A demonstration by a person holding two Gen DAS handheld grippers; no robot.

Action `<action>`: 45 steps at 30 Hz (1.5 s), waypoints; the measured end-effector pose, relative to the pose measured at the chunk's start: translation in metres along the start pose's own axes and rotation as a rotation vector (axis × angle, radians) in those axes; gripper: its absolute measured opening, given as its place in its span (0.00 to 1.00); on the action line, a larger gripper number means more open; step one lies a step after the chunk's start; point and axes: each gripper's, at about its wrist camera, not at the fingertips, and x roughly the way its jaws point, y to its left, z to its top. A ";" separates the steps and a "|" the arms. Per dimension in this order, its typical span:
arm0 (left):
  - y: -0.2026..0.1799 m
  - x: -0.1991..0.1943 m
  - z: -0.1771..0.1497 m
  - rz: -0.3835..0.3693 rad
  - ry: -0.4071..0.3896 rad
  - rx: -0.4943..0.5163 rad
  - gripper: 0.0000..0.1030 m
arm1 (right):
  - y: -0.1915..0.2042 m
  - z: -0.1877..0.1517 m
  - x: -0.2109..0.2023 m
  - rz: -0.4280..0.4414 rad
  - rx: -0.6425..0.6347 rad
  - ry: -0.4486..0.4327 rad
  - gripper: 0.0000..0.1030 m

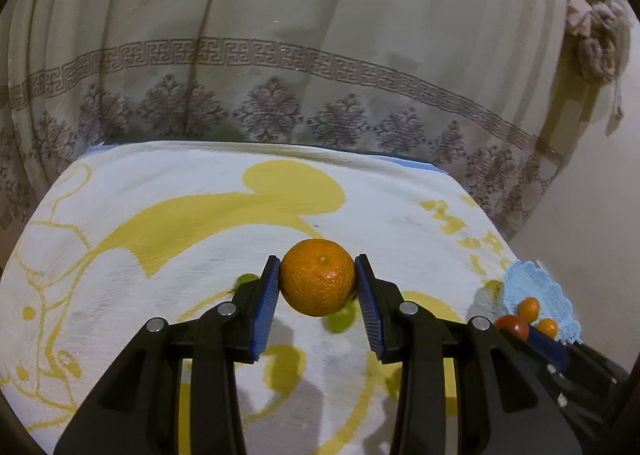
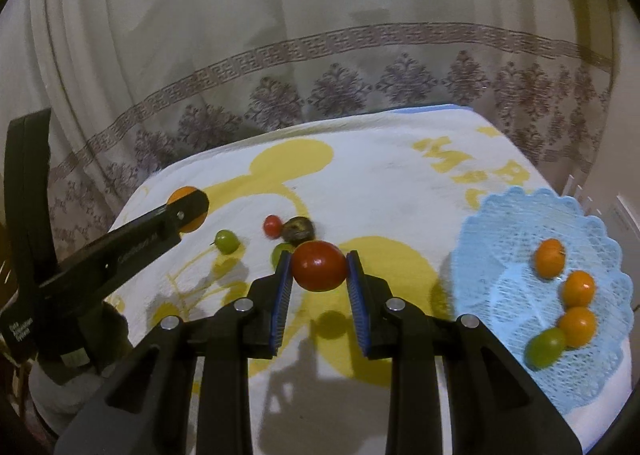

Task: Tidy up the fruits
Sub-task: 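Carry the orange and red tomato over the blue basket and open both tools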

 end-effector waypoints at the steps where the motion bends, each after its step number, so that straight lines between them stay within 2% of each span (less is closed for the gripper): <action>1: -0.004 -0.001 -0.001 -0.006 -0.001 0.009 0.37 | -0.003 0.000 -0.002 -0.006 0.005 -0.003 0.27; 12: -0.044 -0.013 -0.014 -0.080 -0.006 0.114 0.37 | -0.056 -0.012 -0.033 -0.079 0.115 -0.028 0.27; 21: -0.070 -0.009 -0.029 -0.153 0.036 0.164 0.37 | -0.113 -0.029 -0.054 -0.166 0.223 -0.027 0.27; 38: -0.116 -0.013 -0.051 -0.215 0.058 0.288 0.37 | -0.145 -0.052 -0.056 -0.177 0.268 0.009 0.28; 40: -0.120 -0.014 -0.052 -0.223 0.061 0.295 0.37 | -0.150 -0.055 -0.056 -0.175 0.278 0.010 0.30; 42: -0.124 -0.014 -0.053 -0.231 0.067 0.299 0.37 | -0.154 -0.057 -0.058 -0.172 0.291 -0.001 0.44; 45: -0.132 -0.013 -0.054 -0.243 0.077 0.303 0.37 | -0.159 -0.056 -0.063 -0.179 0.295 -0.019 0.45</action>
